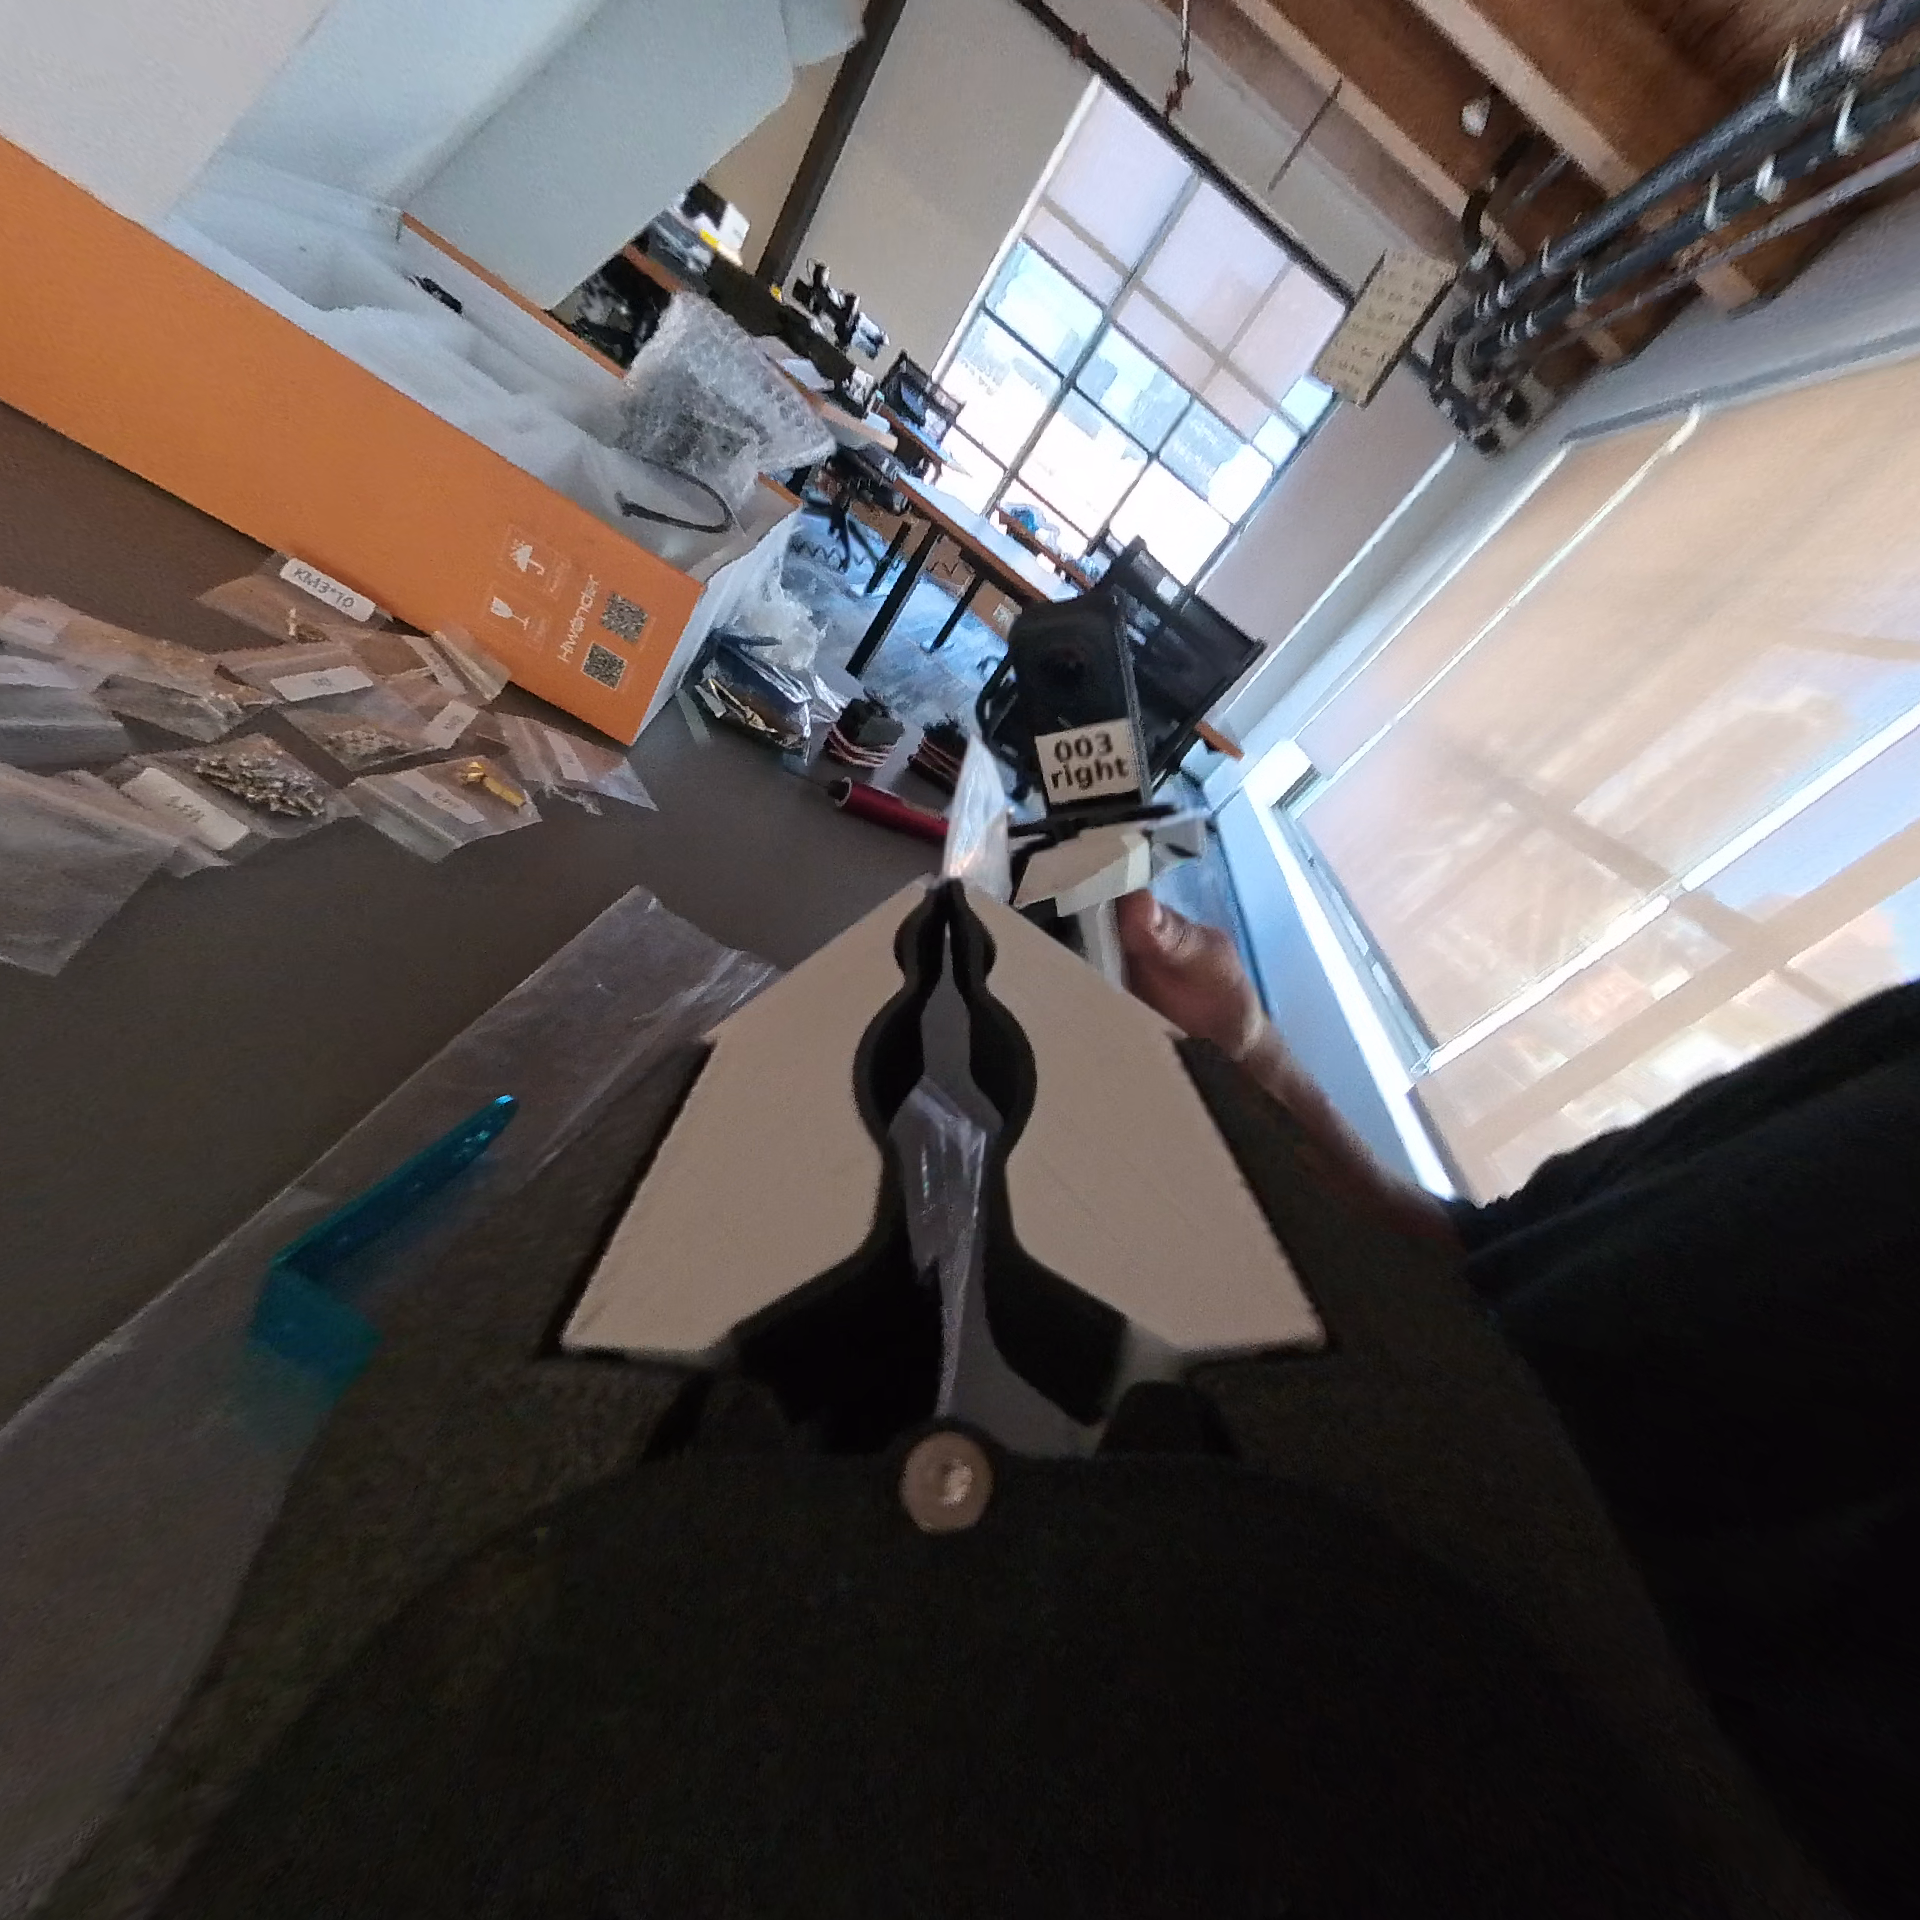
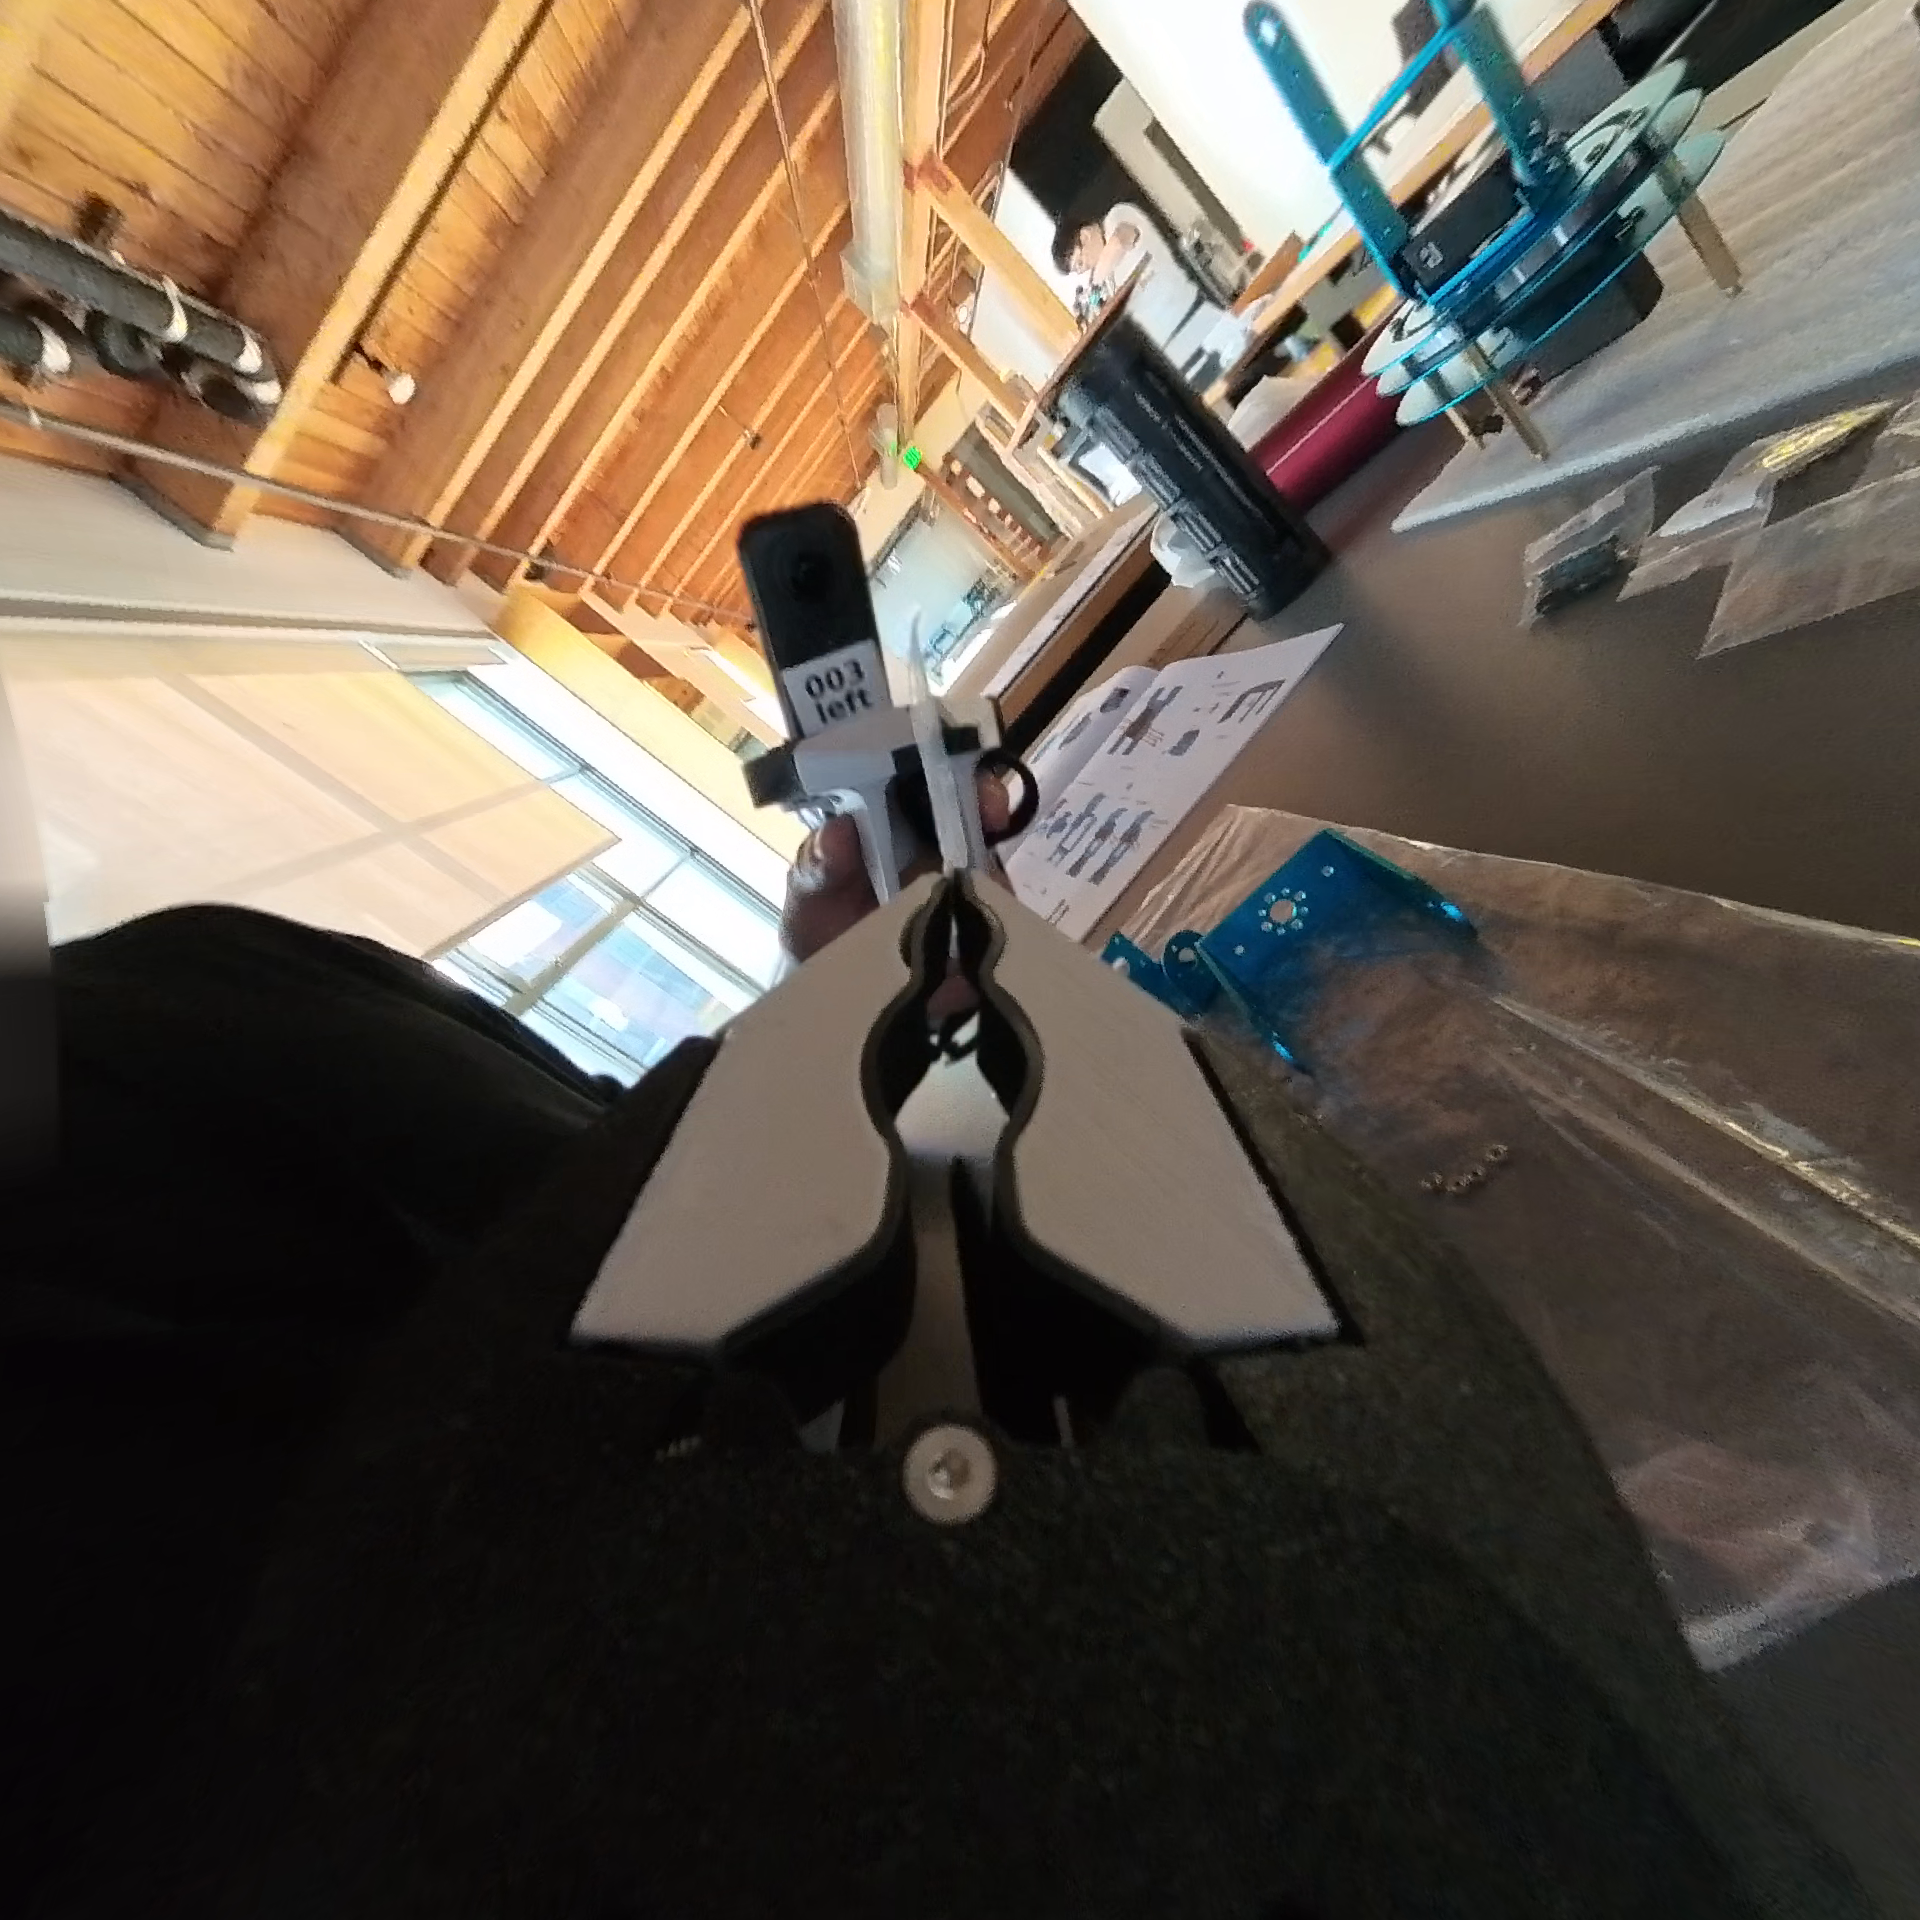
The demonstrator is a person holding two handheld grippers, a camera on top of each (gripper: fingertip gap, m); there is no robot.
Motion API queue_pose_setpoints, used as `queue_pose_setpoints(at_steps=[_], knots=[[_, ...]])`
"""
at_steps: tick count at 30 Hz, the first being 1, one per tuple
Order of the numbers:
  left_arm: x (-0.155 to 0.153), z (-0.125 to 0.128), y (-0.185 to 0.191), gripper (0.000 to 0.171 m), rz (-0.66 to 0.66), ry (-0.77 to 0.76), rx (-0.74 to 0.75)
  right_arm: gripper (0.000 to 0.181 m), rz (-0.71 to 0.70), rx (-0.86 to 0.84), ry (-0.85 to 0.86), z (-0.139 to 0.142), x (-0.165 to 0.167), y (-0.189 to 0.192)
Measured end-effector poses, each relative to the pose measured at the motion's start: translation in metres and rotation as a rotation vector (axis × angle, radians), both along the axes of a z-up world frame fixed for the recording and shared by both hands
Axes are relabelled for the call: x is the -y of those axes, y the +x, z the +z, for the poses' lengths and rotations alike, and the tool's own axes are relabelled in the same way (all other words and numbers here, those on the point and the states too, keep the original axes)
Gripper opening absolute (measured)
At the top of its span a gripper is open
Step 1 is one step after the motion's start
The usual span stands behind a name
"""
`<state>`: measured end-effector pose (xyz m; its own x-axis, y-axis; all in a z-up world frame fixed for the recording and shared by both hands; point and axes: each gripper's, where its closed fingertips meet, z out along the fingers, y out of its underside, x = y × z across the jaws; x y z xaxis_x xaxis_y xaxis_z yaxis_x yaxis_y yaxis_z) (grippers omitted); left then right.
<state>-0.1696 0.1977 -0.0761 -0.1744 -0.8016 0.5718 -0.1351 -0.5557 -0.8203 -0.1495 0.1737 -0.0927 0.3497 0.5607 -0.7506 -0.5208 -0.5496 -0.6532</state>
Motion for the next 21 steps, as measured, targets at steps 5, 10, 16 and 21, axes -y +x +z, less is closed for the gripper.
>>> queue_pose_setpoints(at_steps=[5, 10, 16, 21], knots=[[0.015, -0.004, 0.005, 0.043, -0.087, -0.219, 0.041, 0.0, -0.037, -0.058, 0.039, 0.013, -0.003, -0.005], [0.029, -0.001, 0.003, 0.005, -0.099, -0.215, 0.105, 0.001, -0.036, -0.032, 0.038, 0.012, -0.003, -0.013], [0.03, -0.004, 0.0, 0.003, -0.087, -0.177, 0.097, 0.001, -0.028, -0.046, 0.039, 0.013, -0.001, -0.018], [0.034, -0.003, -0.004, 0.0, -0.089, -0.124, 0.089, 0.0, -0.018, -0.03, 0.066, 0.015, 0.002, -0.023]])
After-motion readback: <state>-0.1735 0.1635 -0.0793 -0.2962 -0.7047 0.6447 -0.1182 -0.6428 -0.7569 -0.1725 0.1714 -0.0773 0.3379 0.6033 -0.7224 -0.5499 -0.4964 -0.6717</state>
